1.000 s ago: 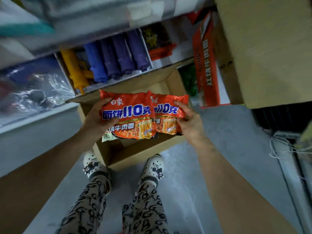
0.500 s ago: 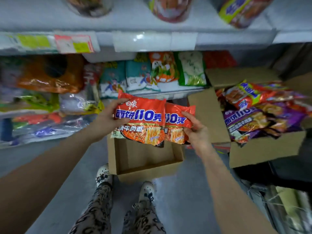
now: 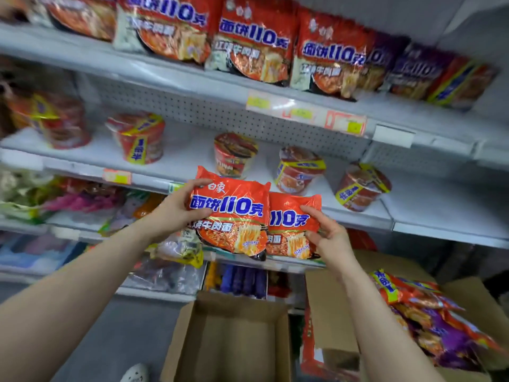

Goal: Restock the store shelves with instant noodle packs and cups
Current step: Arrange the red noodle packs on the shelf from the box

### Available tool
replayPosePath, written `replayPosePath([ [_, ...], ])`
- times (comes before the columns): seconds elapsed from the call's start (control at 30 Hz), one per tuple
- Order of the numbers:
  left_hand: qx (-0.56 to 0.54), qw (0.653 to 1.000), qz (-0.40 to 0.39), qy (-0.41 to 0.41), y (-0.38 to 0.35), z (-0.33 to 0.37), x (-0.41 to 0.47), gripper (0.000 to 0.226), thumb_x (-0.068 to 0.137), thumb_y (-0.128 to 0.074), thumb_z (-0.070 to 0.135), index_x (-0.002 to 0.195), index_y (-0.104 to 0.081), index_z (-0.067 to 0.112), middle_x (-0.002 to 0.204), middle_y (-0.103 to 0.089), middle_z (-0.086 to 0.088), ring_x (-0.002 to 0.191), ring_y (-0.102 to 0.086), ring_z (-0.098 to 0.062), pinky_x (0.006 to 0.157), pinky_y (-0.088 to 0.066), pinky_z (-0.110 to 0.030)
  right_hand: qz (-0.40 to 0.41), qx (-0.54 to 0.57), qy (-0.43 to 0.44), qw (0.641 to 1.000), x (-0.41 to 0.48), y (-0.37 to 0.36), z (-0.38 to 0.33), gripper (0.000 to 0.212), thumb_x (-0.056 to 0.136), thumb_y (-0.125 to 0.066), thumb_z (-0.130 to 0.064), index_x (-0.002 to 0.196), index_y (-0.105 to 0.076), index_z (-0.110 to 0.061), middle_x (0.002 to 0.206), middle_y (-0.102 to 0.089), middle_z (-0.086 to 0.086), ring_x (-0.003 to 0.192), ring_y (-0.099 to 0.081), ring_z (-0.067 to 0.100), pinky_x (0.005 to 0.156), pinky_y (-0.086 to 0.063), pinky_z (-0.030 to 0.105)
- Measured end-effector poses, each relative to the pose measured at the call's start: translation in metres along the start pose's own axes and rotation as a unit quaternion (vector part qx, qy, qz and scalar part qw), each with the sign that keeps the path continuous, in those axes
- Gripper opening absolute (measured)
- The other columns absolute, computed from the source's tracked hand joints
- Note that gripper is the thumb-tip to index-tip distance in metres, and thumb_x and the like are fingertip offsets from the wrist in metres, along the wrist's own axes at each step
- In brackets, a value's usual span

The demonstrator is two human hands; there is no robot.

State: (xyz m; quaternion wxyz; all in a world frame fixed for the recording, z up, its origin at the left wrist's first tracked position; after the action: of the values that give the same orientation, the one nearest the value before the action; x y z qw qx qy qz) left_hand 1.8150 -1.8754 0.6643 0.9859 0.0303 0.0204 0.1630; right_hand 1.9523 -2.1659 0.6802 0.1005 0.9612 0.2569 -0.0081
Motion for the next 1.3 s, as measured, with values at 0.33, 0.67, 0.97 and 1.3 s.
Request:
replayPosePath([
  [0.33,0.065,0.989,0.082,-0.1,0.056,0.103,-0.023,0.057,0.087,-0.069,0.005,0.134,-0.049,0.031,0.119,-0.061,0.001,0.1,-0.066,-0.015,0.079,-0.059,-0.033,-0.012,-0.009,0.141,0.99,0.025,-0.021,-0.126,0.066,0.089,-0.053,0.016,0.114,-0.068,-0.042,0.113,-0.07,-0.006,0.092,-0.069,0.008,0.071,-0.057,0.023],
  [0.67,0.03,0.986,0.111,-0.124,0.117,0.151,-0.022,0.055,0.089,-0.067,0.005,0.134,-0.049,0.029,0.117,-0.066,-0.004,0.098,-0.069,-0.015,0.075,-0.06,-0.031,-0.019,0.024,0.179,0.983,0.045,-0.059,-0.204,0.058,0.093,-0.053,0.011,0.119,-0.067,-0.039,0.12,-0.068,-0.002,0.101,-0.07,0.016,0.077,-0.061,0.035],
  [0.97,0.031,0.984,0.121,-0.126,0.217,0.182,-0.021,0.053,0.09,-0.064,0.005,0.135,-0.049,0.029,0.119,-0.063,-0.003,0.101,-0.067,-0.019,0.069,-0.058,-0.025,-0.021,0.065,0.218,0.974,0.079,-0.142,-0.266,0.054,0.094,-0.053,0.009,0.123,-0.067,-0.035,0.127,-0.062,-0.006,0.108,-0.067,0.014,0.08,-0.061,0.035],
  [1.3,0.056,0.972,0.169,-0.151,0.358,0.202,-0.022,0.053,0.087,-0.068,0.011,0.131,-0.052,0.036,0.128,-0.057,-0.002,0.11,-0.063,-0.021,0.081,-0.058,-0.035,-0.02,0.074,0.264,0.961,0.127,-0.267,-0.334,0.061,0.092,-0.052,0.014,0.122,-0.066,-0.037,0.122,-0.065,-0.009,0.107,-0.067,0.013,0.089,-0.059,0.039],
])
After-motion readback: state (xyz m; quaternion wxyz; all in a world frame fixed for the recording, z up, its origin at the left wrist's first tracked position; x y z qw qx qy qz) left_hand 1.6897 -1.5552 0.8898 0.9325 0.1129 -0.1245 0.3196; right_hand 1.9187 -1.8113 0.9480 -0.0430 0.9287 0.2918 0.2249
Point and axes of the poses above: each hand's wrist, its own x-axis towards the middle knuckle, its own y-axis out of the back of the hand, z = x × y, the point moved 6 cm from there along x, towards the middle knuckle
